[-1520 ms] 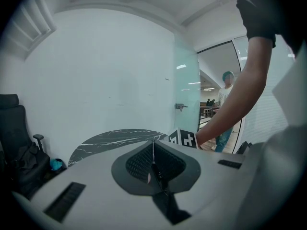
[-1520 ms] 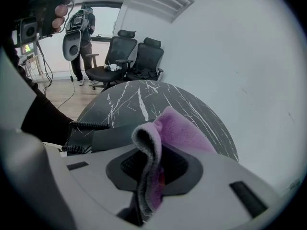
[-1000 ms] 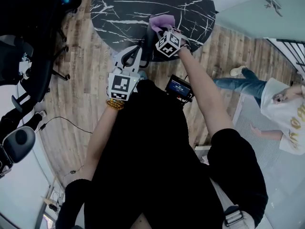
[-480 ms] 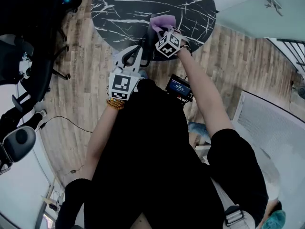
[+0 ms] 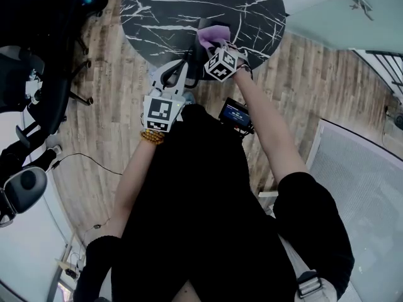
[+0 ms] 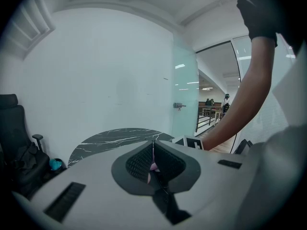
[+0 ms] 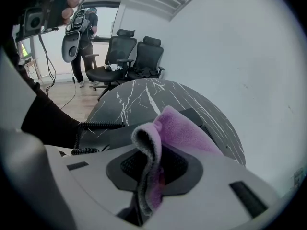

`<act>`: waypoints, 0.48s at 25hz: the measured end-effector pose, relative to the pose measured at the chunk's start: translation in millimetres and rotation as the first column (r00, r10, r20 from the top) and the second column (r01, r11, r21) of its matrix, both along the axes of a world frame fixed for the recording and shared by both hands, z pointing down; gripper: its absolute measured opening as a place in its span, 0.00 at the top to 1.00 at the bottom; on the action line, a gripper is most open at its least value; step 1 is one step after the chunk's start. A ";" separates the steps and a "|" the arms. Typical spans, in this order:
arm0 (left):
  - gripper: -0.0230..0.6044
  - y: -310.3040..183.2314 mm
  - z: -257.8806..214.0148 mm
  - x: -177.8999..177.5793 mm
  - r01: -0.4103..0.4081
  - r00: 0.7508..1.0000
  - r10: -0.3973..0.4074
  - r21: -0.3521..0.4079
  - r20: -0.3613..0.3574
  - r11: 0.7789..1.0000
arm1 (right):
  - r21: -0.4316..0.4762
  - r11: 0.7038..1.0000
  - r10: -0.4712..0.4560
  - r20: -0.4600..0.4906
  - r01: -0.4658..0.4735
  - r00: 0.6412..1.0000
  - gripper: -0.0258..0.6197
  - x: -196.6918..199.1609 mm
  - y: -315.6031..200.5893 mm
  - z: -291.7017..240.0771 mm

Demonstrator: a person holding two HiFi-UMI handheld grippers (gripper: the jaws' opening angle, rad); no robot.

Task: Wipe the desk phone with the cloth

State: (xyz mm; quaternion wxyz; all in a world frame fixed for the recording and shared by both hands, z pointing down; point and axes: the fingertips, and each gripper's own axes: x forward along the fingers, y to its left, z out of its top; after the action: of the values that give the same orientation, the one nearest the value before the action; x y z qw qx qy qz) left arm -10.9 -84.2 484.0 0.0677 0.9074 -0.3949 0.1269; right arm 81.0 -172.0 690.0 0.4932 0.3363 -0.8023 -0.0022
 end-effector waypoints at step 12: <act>0.93 2.9 2.1 1.3 -0.002 1.000 0.002 -0.002 -0.004 1.000 | -0.036 0.999 -0.021 0.006 0.021 1.000 0.85 -9.4 22.4 11.4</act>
State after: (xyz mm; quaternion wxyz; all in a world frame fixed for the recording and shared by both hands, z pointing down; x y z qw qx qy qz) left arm -9.6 -81.3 486.1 0.0693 0.9080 -0.3936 0.1254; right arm 71.6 -149.6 701.4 0.4970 0.3189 -0.8070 0.0083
